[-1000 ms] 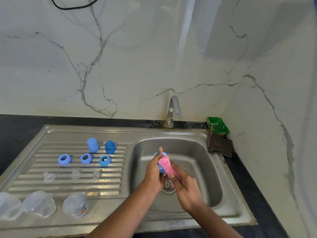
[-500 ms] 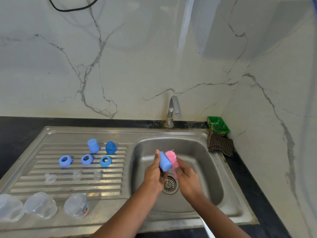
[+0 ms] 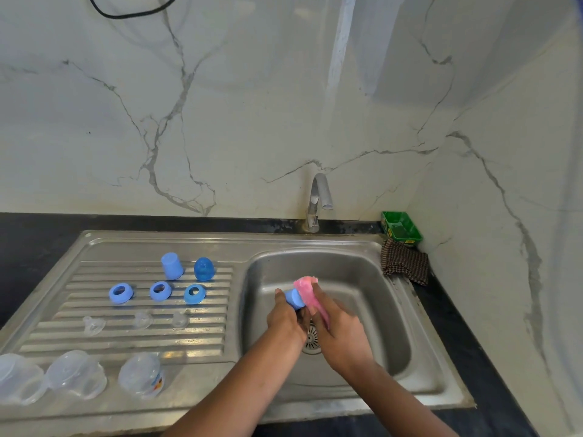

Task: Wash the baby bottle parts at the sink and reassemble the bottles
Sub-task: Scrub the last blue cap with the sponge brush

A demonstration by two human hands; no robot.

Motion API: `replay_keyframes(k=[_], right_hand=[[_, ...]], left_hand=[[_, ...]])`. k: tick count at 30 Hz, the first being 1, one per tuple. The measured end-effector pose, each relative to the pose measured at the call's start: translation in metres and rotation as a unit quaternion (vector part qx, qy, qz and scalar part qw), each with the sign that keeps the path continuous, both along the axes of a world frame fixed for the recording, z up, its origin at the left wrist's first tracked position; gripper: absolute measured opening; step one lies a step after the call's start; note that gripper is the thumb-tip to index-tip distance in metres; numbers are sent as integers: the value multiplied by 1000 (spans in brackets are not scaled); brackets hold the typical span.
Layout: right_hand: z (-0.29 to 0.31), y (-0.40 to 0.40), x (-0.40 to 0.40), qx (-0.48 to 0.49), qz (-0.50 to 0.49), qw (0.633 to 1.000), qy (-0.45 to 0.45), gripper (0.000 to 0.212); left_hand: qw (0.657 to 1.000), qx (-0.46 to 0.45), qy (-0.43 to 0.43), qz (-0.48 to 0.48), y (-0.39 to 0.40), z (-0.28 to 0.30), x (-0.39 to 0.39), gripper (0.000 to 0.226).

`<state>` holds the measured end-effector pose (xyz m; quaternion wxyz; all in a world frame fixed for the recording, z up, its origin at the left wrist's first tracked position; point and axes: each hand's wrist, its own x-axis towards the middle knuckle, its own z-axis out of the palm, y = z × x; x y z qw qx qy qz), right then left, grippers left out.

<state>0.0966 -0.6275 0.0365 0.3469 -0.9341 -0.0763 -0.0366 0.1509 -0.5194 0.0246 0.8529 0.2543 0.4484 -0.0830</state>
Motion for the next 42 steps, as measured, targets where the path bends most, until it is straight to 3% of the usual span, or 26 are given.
replay_keyframes(k=[5, 10, 14, 17, 21, 23, 25, 28, 30, 35, 38, 42], right_hand=[[-6, -6, -15, -138, 73, 987, -31, 53], [-3, -12, 0, -87, 19, 996, -27, 54], [-1, -8, -4, -109, 62, 991, -36, 55], [-14, -18, -4, -102, 47, 994, 1, 53], [-13, -32, 6, 13, 4, 998, 64, 45], [-9, -38, 12, 59, -18, 995, 83, 48], [-5, -43, 18, 82, -24, 992, 89, 49], [7, -41, 22, 53, 0, 995, 85, 41], [12, -39, 22, 18, 25, 996, 79, 38], [16, -46, 19, -140, 88, 986, 6, 48], [24, -53, 24, -221, 180, 958, -5, 48], [43, -60, 38, -195, 260, 945, 39, 46]], left_hand=[[1000, 4, 23, -8, 10, 5, 2, 41], [999, 37, 3, -18, 4, 5, -3, 27], [998, 10, -19, -65, 2, 7, 3, 29], [992, 82, 7, -93, 14, 0, 4, 32], [974, 160, -33, -158, 29, -14, -4, 29], [949, 213, -74, -219, 33, -17, -8, 26], [900, 302, -130, -285, 37, -20, -11, 20], [828, 381, -222, -347, 37, -22, -14, 11], [808, 396, -259, -350, 37, -20, -16, 8], [823, 379, -283, -315, 38, -14, -18, 11], [822, 352, -311, -323, 40, -16, -21, 15], [813, 325, -331, -353, 37, -15, -23, 26]])
